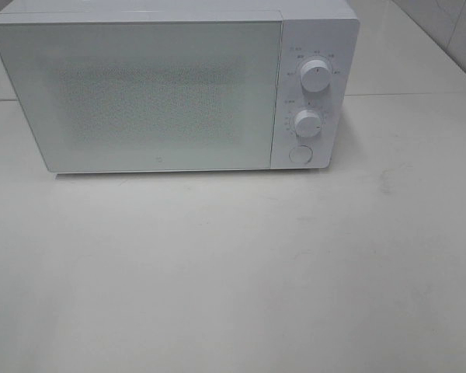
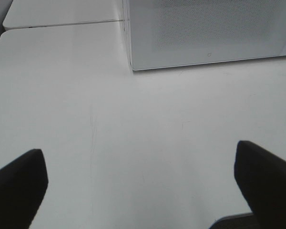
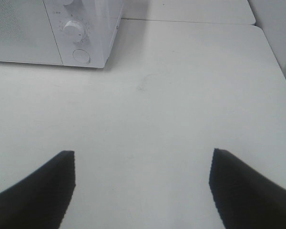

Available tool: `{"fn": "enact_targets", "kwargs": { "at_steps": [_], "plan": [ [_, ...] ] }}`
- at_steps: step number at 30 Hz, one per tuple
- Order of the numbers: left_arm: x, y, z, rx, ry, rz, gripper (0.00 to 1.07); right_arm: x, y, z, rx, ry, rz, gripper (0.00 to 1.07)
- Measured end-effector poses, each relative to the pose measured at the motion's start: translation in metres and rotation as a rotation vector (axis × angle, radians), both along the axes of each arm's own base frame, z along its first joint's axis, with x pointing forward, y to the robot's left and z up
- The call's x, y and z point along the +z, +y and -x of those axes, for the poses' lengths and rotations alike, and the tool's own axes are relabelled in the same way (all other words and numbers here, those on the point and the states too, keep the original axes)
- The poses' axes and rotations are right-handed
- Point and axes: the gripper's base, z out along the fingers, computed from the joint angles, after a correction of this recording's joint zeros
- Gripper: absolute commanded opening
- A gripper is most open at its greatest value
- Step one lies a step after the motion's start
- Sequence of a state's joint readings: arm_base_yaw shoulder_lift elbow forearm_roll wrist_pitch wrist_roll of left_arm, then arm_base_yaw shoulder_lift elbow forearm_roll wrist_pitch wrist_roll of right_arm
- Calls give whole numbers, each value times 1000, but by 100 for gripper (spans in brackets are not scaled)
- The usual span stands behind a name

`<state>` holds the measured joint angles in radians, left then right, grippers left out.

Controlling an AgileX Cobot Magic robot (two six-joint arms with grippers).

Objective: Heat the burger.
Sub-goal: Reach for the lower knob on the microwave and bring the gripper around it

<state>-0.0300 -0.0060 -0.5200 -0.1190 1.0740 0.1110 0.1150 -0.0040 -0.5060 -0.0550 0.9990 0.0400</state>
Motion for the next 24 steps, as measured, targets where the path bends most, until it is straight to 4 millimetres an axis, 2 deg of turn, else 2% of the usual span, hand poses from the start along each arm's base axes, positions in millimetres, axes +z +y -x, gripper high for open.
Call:
{"fn": "enact_targets", "kwargs": {
  "at_steps": [16, 19, 24],
  "plan": [
    [0, 0, 0, 0, 0, 0, 100, 1, 0, -1, -4, 5, -6, 75],
    [0, 0, 0, 0, 0, 0, 100, 6, 1, -6, -9, 12, -17, 75],
    [0, 0, 0, 0, 0, 0, 100, 16, 2, -29, -23, 1, -4, 75]
  ]
}}
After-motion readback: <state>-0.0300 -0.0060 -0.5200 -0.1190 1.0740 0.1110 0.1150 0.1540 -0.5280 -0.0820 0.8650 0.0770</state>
